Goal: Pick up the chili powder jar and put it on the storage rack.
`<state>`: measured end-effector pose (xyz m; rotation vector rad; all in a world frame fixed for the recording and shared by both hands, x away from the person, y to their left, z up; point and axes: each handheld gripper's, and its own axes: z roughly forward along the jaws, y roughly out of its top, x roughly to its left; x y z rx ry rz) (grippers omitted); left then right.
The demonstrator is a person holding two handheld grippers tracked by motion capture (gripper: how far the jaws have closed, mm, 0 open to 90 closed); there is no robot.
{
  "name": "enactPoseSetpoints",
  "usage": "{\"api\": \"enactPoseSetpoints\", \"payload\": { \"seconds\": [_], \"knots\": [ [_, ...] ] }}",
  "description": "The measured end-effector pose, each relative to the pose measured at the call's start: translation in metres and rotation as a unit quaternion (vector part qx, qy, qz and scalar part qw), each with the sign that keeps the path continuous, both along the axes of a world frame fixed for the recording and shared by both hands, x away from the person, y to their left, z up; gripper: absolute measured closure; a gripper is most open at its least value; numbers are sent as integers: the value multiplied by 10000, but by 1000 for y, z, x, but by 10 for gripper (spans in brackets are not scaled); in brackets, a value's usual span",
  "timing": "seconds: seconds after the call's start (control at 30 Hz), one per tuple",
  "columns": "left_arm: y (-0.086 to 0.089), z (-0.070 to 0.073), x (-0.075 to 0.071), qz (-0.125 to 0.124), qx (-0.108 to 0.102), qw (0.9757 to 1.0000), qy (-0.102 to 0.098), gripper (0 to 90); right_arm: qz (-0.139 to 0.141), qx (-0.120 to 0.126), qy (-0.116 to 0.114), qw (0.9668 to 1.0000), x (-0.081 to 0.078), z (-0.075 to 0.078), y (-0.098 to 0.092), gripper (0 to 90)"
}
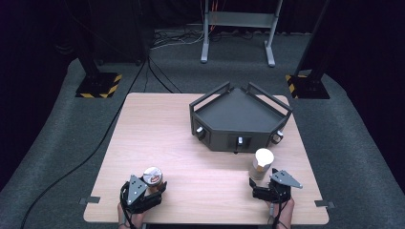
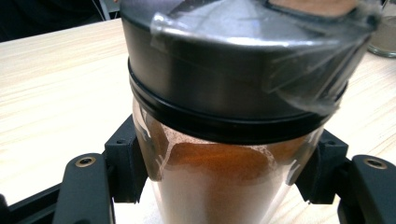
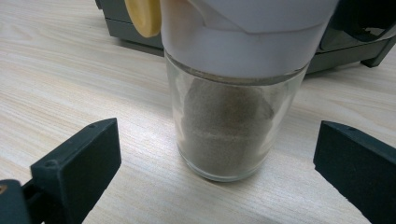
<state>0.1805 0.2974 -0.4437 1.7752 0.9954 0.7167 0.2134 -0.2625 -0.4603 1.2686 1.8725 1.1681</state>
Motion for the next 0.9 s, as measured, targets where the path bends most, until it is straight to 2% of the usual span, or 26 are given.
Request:
{"api": "enactPoseSetpoints", "payload": {
  "seconds": [0.9],
  "knots": [
    [-9, 6, 11, -213, 73, 9997, -56, 314, -5, -13, 2, 10000, 0, 0, 1, 0]
  ]
}}
